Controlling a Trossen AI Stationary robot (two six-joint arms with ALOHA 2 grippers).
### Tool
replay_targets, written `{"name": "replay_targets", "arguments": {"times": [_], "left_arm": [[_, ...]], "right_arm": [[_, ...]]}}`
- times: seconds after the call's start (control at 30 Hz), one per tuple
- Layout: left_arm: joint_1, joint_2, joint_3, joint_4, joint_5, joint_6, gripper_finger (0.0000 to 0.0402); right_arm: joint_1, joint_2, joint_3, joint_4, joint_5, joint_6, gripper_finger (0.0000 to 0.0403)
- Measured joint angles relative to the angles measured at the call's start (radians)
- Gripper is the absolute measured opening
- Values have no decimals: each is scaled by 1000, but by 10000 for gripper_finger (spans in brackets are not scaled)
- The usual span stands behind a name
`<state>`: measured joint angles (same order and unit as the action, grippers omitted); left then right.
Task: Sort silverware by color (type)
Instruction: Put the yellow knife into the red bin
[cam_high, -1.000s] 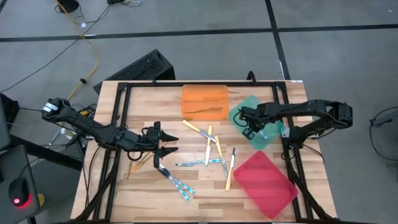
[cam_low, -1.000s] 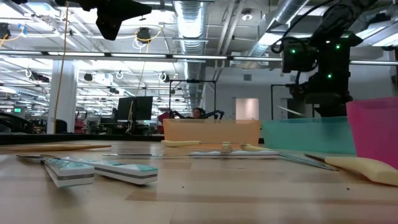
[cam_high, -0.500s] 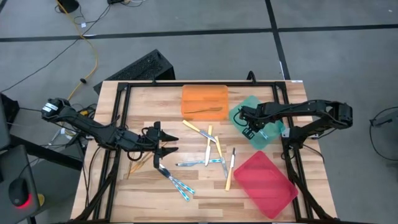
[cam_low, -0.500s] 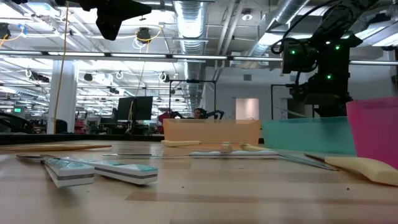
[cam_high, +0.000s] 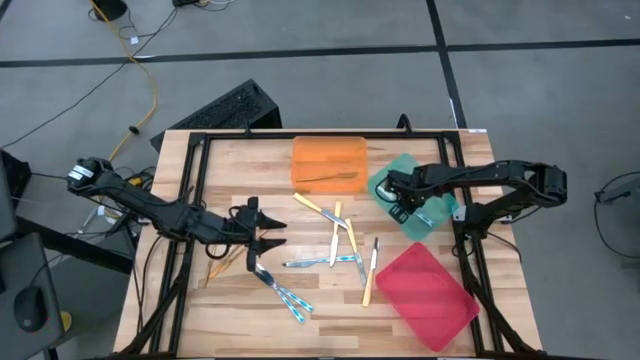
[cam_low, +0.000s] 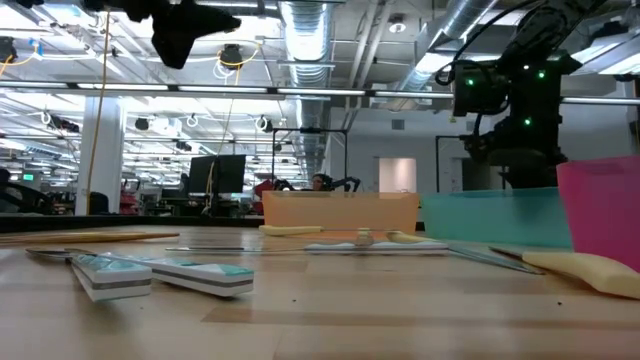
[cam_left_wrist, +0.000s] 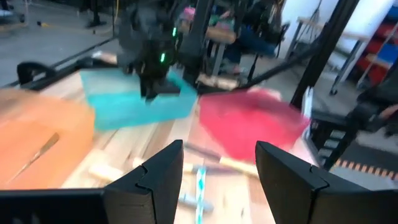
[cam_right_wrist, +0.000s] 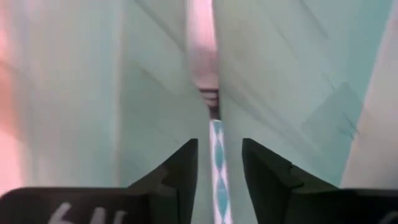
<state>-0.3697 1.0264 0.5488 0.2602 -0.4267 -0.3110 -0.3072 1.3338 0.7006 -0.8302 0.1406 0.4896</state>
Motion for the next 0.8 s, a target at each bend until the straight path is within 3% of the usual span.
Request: {"name": "replay_targets", "arguments": {"times": [0.2,0.5,0.7,0.8], "left_arm": [[0,0,0,-174,-6,-97,183],[-8,7,-3,-458,-87,-257,183],[-82,6,-78,-359,-280,-281,183],[-111,6,-121,-289,-305,-288,183]], "right_arm": [[34,0,115,-36,-8,0,167],[123,0,362,-116,-8,-1,163],[223,0,537,-157,-8,-1,162],[280,0,609,-161,-8,-1,162]]}}
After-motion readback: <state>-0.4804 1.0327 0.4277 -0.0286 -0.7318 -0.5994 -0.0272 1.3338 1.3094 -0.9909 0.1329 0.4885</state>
